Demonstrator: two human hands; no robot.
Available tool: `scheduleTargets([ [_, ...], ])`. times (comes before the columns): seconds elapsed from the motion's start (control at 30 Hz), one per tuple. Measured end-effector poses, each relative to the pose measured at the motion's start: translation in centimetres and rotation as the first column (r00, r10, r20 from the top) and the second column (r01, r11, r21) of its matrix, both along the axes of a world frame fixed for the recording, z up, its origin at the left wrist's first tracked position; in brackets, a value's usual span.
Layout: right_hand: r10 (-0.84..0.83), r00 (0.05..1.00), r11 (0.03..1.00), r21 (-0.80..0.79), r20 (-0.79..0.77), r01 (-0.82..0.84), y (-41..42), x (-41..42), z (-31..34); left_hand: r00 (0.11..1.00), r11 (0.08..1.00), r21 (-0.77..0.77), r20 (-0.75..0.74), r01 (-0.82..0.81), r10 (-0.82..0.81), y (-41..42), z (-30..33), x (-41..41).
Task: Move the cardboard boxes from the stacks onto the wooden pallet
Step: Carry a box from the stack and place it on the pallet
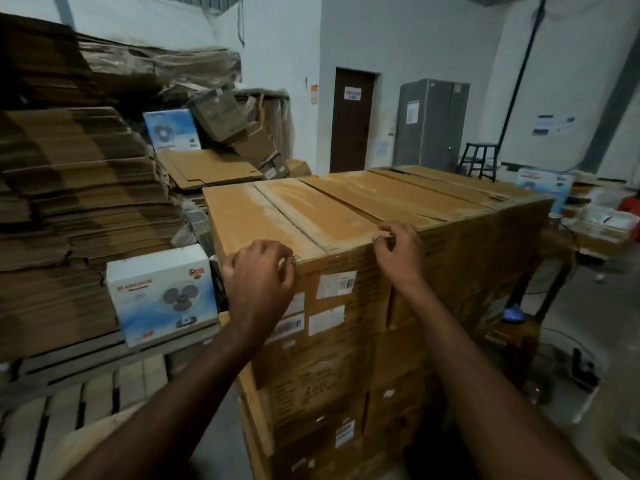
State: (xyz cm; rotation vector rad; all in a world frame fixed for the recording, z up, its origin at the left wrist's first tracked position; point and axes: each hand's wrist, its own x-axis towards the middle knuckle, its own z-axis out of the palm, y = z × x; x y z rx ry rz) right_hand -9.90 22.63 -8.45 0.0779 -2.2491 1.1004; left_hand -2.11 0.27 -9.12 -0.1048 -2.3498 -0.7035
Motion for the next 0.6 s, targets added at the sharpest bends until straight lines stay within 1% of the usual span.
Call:
scheduleTargets([
  [0.07, -0.004, 1.000, 1.000, -0.026, 0.024, 0.005, 0.1, -0.4, -0.6, 1.000, 1.000, -0.013, -0.004, -0.026, 0.026, 0.4, 0.1, -0.1],
  [0.13, 0.002, 0.999, 0.995, -0.099, 0.036, 0.001, 0.1, -0.7, -1.3, 0.998, 0.998, -0.007, 0.016, -0.067, 0.068, 0.4, 0.0, -0.1],
  [0.2, 0.015, 0.999, 0.987, -0.162, 0.038, -0.009, -0.1, -0.7, -2.0, 0.981, 0.983, 0.047, 0.086, -0.178, 0.173, 0.3, -0.3, 0.2],
  [0.23, 0.018, 0.999, 0.982, -0.188, 0.035, -0.011, -0.3, -0.7, -2.3, 0.967, 0.967, 0.106, 0.133, -0.233, 0.219, 0.3, -0.4, 0.4],
  [0.27, 0.016, 0.999, 0.976, -0.217, 0.028, -0.009, -0.7, -0.6, -2.6, 0.957, 0.945, 0.194, 0.180, -0.263, 0.229, 0.4, -0.6, 0.7],
  [0.33, -0.007, 1.000, 0.963, -0.270, 0.016, 0.011, -1.5, -0.2, -2.6, 0.961, 0.892, 0.382, 0.217, -0.244, 0.170, 0.3, -0.6, 0.9],
  [0.37, -0.015, 1.000, 0.957, -0.288, 0.020, 0.020, -2.0, 0.1, -2.3, 0.966, 0.872, 0.431, 0.204, -0.234, 0.158, 0.1, -0.4, 1.0],
  [0.5, 0.043, 0.999, 0.928, -0.370, 0.021, -0.032, -3.9, 1.1, -1.7, 0.975, 0.797, 0.562, 0.115, -0.220, 0.188, -2.6, 0.3, 1.2],
  [0.6, 0.075, 0.997, 0.879, -0.473, -0.001, -0.066, -4.5, 1.4, -2.5, 0.958, 0.727, 0.626, 0.145, -0.282, 0.247, -4.6, -0.3, 1.4],
])
